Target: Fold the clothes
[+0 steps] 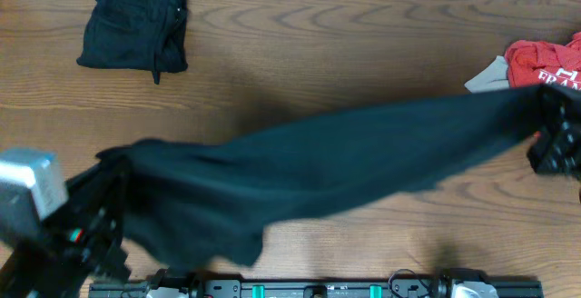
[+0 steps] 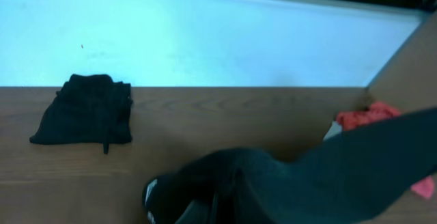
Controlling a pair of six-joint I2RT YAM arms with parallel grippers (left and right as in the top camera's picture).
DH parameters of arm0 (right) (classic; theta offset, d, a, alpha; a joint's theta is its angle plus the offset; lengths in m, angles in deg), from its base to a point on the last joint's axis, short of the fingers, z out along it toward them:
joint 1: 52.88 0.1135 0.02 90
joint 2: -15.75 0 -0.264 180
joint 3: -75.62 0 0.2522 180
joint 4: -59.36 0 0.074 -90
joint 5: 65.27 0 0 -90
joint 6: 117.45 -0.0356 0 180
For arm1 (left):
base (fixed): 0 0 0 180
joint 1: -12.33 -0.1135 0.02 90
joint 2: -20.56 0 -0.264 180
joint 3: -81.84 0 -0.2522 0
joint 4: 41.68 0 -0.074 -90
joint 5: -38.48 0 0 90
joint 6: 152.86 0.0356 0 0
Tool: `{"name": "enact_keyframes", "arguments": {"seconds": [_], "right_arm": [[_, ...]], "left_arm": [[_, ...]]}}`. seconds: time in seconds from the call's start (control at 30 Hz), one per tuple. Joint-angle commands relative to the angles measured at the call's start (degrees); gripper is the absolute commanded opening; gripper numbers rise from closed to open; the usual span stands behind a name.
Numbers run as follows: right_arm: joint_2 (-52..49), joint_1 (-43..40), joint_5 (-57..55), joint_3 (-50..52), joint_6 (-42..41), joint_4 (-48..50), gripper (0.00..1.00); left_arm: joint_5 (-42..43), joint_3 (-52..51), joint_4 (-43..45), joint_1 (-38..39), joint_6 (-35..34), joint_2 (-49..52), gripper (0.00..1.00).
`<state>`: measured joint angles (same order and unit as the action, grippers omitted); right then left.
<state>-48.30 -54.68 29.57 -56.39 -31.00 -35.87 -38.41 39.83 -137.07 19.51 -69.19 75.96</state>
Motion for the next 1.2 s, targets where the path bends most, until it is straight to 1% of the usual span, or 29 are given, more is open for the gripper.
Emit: {"name": "enact_keyframes", "arguments": {"seconds": [0.0,0.17,0.33,0.6,0.77,0.83,0.9,1.0,1.17], "right_arm": [[1.3,-0.3,-2.9,-1.4,-2.2,-0.5,0.01],[0.1,-0.3,-3.3,-1.6,-2.9,-0.6,0.01],[-4.4,-0.3,-3.3,-1.5,-4.2,-0.7,0.01],[-15.7,-0.3,-3.3,-1.5,-5.9,-0.5,0.01],[-24.0,-0.3,-3.3,-1.4,-5.9,0.5,0.01],[-27.5,-0.3,-3.3,-1.1,-6.3,1.9,0.01],[-31.1,-0.3,-3.3,-0.9,-6.3,3.5,0.01],[-36.8,-0.3,-3.3,-0.8,-6.7,6.1,0.01],[-46.3,-0.3,-3.3,-0.8,-6.7,12.9,0.01]], "left_arm": [[-0.7,3.4,-0.2,-0.1,-3.2,0.1,0.06],[-0.7,3.5,-0.2,-0.1,-3.2,1.6,0.06],[-0.7,2.3,-1.3,-0.1,-3.2,7.7,0.06],[-0.8,0.4,-1.8,-0.1,-3.3,23.0,0.06],[-4.9,0.4,-0.9,-0.1,-5.0,34.8,0.06],[-5.5,0.4,0.3,-0.2,-5.0,39.6,0.08],[-5.5,0.4,2.1,-0.3,-4.9,44.2,0.15],[-5.5,0.4,5.8,-0.3,-4.9,51.1,0.16],[-7.3,0.4,15.2,-0.3,-4.9,61.6,0.16]]}}
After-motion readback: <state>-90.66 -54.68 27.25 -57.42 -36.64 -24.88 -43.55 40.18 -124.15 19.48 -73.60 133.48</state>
